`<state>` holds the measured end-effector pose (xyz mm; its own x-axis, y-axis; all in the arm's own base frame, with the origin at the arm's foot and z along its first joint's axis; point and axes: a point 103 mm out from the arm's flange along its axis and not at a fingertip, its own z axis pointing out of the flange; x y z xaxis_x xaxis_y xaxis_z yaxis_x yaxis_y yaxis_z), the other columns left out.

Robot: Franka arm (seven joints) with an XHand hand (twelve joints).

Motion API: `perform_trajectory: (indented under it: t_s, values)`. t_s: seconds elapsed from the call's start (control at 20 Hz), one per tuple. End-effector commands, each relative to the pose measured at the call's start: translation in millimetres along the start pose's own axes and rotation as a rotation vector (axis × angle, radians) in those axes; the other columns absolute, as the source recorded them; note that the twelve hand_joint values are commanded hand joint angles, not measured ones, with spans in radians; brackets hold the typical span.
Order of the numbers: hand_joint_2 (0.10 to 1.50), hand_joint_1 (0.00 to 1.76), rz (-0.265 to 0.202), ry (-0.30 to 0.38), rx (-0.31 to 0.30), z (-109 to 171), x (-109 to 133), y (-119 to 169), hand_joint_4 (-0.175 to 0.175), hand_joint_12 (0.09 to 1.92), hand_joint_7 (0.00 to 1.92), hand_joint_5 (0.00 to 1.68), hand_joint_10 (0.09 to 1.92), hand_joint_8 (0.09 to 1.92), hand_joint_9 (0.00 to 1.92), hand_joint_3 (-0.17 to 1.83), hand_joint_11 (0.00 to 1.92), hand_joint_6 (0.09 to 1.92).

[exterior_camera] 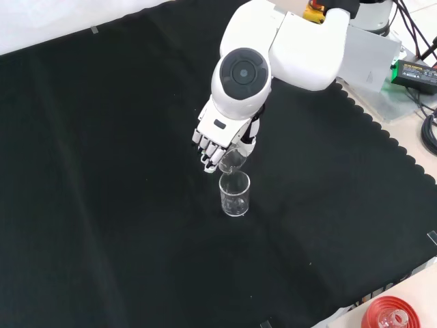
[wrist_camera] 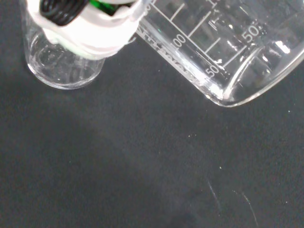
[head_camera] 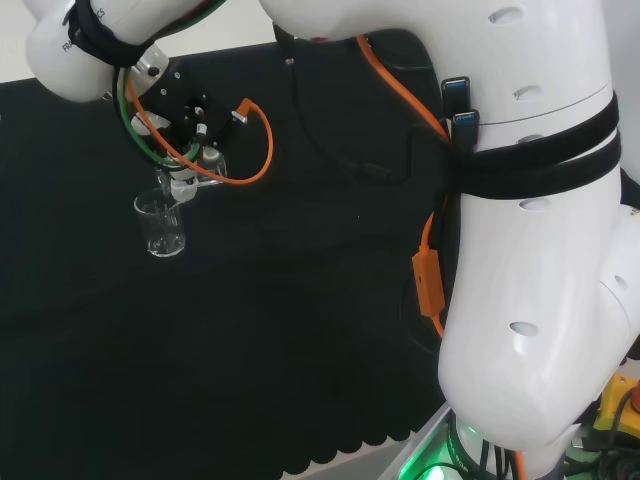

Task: Pour the water from the handheld beaker into the one on the table.

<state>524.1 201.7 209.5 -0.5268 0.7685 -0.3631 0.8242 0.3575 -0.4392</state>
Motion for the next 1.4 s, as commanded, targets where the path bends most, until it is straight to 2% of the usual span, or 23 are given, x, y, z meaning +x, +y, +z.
perform_trajectory:
  t_s: [0.05,1.4]
  values:
    - [1.02,1.32,-0.002,-0.013,0.012,-3,2,1,-0.175,0.81,1.56,1.44,0.11,0.09,1.47,-0.17,1.22,0.19]
    - [1.02,1.32,-0.006,-0.096,0.062,-14,14,7,-0.175,0.8,1.56,1.44,0.1,0.09,1.47,-0.17,1.23,0.19]
